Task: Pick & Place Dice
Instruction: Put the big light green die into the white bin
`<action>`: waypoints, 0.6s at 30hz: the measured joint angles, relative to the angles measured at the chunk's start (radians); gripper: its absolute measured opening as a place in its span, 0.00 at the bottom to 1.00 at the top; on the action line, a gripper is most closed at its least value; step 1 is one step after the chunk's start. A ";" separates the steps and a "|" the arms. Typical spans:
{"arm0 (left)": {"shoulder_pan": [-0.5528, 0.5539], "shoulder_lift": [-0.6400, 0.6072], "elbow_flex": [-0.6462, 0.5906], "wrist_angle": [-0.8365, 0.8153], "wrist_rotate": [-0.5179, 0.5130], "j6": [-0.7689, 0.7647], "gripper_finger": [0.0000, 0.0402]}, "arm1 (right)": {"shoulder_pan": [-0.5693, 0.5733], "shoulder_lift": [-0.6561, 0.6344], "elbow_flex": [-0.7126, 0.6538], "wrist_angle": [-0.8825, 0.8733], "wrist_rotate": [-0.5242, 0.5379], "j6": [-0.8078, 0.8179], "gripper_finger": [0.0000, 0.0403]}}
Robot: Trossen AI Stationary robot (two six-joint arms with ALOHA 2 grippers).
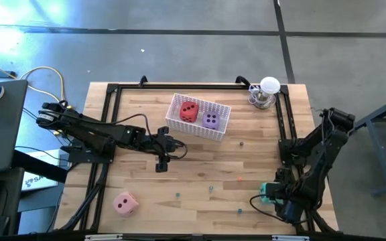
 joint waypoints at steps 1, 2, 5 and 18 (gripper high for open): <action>0.000 0.000 0.000 0.000 0.000 0.000 0.44 | 0.000 0.002 0.000 0.000 0.000 0.001 0.99; 0.000 0.000 0.000 0.000 0.000 0.000 0.44 | -0.001 0.003 0.000 0.000 0.000 0.002 0.99; 0.000 0.000 0.000 0.000 0.000 0.000 0.44 | -0.015 0.003 0.000 0.000 0.000 0.002 0.99; 0.000 0.000 0.000 0.000 0.000 0.000 0.44 | -0.060 0.001 -0.078 0.076 -0.058 -0.002 0.99</action>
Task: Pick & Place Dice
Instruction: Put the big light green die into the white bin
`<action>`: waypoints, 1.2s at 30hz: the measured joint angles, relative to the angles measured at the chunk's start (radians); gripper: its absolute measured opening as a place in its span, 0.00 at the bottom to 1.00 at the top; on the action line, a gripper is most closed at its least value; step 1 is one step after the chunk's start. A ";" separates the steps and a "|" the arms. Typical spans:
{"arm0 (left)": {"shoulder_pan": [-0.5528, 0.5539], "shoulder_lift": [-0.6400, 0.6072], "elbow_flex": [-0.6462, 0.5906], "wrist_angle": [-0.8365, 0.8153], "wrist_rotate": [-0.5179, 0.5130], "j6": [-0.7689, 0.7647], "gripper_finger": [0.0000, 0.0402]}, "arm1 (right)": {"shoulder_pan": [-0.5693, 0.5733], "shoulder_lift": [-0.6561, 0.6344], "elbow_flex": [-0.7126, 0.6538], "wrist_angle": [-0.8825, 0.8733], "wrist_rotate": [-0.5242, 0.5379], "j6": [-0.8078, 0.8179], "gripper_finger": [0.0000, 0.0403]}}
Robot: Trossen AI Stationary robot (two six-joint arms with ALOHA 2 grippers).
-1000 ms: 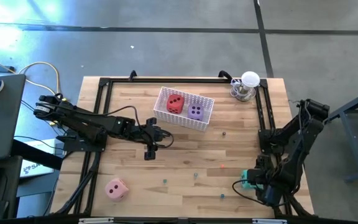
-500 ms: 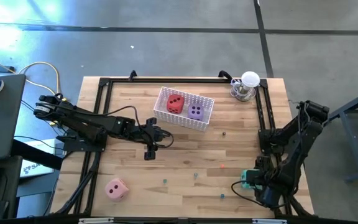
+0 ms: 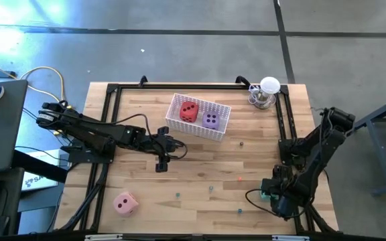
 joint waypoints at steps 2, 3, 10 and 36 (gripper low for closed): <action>0.000 0.000 0.000 0.000 0.000 0.000 0.44 | 0.001 -0.001 -0.009 0.009 0.018 0.016 0.99; 0.000 0.000 0.000 0.000 0.000 0.000 0.44 | 0.002 -0.001 -0.009 0.012 0.028 0.030 0.99; 0.000 0.000 0.000 0.000 0.000 0.000 0.44 | 0.001 -0.005 -0.011 0.021 0.067 0.147 0.99; 0.000 0.000 0.000 0.000 0.000 0.000 0.44 | -0.186 -0.003 -0.089 0.264 0.179 0.145 0.97</action>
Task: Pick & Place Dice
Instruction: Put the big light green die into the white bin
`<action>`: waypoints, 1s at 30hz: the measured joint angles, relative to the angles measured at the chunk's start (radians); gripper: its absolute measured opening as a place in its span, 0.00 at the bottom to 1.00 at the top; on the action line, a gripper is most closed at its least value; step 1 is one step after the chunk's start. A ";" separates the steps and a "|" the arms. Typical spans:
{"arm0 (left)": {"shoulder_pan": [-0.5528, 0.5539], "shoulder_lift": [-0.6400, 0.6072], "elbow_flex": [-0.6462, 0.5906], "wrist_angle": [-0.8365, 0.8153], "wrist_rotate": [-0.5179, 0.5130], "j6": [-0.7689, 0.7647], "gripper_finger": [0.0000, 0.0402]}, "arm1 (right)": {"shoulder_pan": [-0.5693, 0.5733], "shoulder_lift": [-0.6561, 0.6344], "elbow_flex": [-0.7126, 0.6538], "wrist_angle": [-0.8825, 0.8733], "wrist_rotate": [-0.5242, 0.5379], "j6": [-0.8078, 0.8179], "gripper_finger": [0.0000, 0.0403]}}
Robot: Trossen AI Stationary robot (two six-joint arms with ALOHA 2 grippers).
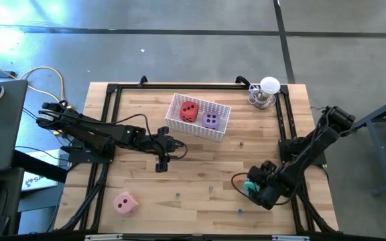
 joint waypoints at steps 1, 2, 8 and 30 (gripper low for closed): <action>0.000 0.000 0.000 0.000 0.000 0.000 0.44 | -0.003 0.000 0.000 0.009 -0.012 -0.009 0.96; 0.000 0.000 0.000 0.000 0.000 0.000 0.44 | -0.003 0.000 0.000 0.016 -0.025 -0.019 0.94; 0.000 0.000 0.000 0.000 0.000 0.000 0.44 | -0.003 0.000 0.000 0.030 -0.042 -0.046 0.84; 0.000 0.000 0.000 0.000 0.000 0.003 0.44 | -0.190 -0.086 -0.002 0.404 0.056 -0.676 0.83</action>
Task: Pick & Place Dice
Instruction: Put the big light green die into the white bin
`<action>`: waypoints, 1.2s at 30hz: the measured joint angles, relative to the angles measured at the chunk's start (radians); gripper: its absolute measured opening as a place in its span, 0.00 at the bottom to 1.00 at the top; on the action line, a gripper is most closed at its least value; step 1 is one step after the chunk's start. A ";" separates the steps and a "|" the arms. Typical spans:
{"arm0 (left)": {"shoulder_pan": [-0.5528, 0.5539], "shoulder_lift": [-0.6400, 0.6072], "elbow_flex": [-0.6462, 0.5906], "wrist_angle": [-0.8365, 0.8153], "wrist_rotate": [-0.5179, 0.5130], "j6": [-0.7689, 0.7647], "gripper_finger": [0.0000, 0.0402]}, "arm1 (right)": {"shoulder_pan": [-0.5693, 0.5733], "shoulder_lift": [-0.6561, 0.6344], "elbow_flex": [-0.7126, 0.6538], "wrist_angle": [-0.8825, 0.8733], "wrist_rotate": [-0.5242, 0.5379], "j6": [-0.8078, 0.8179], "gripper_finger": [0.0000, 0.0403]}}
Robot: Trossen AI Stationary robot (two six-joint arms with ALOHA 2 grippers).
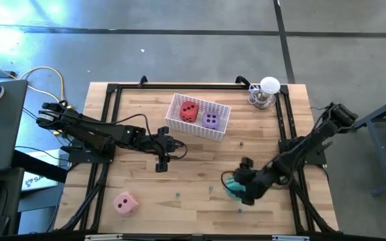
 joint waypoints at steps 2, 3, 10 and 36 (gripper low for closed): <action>0.000 0.000 0.000 0.000 0.000 0.000 0.44 | -0.055 -0.039 0.000 0.089 0.001 -0.164 0.83; 0.000 0.000 0.000 0.000 0.000 0.000 0.44 | -0.088 -0.058 0.000 0.139 -0.002 -0.242 0.83; 0.000 0.000 0.000 0.000 0.000 0.000 0.44 | -0.336 -0.178 0.002 0.346 -0.054 -0.604 0.83; 0.000 0.000 0.000 0.000 0.000 0.025 0.44 | -0.867 -0.013 0.002 0.449 -0.125 -0.629 0.97</action>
